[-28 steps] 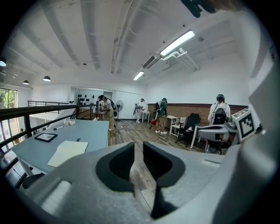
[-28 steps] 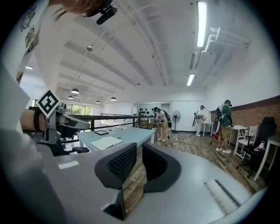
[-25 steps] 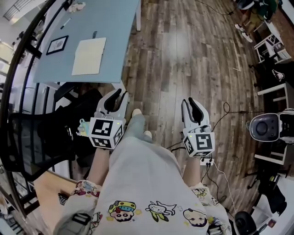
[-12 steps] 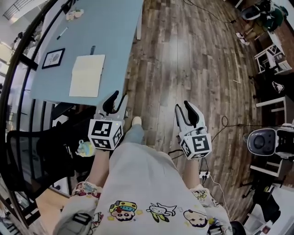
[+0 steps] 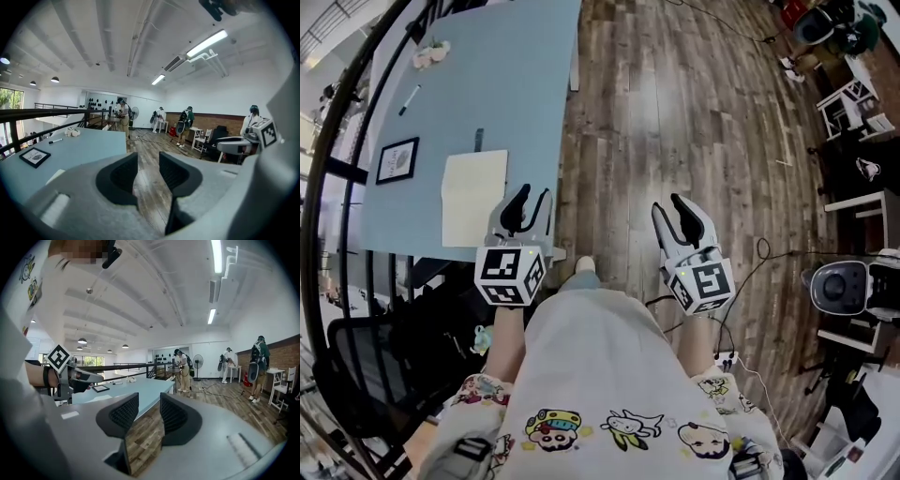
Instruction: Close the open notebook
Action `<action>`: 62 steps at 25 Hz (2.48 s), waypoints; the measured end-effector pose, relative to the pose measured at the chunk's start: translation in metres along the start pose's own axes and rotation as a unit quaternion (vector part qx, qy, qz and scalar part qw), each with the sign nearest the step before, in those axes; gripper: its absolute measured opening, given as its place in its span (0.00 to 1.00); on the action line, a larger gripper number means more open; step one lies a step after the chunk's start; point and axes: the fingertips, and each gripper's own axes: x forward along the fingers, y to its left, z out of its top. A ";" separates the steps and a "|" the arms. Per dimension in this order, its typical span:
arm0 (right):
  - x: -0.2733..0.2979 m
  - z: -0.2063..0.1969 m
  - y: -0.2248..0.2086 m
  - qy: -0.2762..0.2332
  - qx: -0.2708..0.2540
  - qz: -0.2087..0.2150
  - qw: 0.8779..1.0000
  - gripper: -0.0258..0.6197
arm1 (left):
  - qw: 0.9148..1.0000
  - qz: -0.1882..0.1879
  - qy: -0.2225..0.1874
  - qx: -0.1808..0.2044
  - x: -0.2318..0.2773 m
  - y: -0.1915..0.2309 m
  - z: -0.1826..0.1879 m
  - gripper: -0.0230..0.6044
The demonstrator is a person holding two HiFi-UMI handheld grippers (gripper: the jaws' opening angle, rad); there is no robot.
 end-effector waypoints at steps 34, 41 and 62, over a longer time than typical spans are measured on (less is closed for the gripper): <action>0.370 0.043 0.199 0.067 -0.129 0.559 0.816 0.28 | 0.827 0.513 -0.053 -0.222 -0.072 0.220 -0.029 0.28; 0.382 0.040 0.224 0.081 -0.130 0.639 0.754 0.28 | 0.773 0.584 -0.068 -0.240 -0.082 0.210 -0.023 0.28; 0.379 0.022 0.271 0.105 -0.149 0.710 0.680 0.27 | 0.698 0.648 -0.092 -0.289 -0.099 0.180 -0.044 0.28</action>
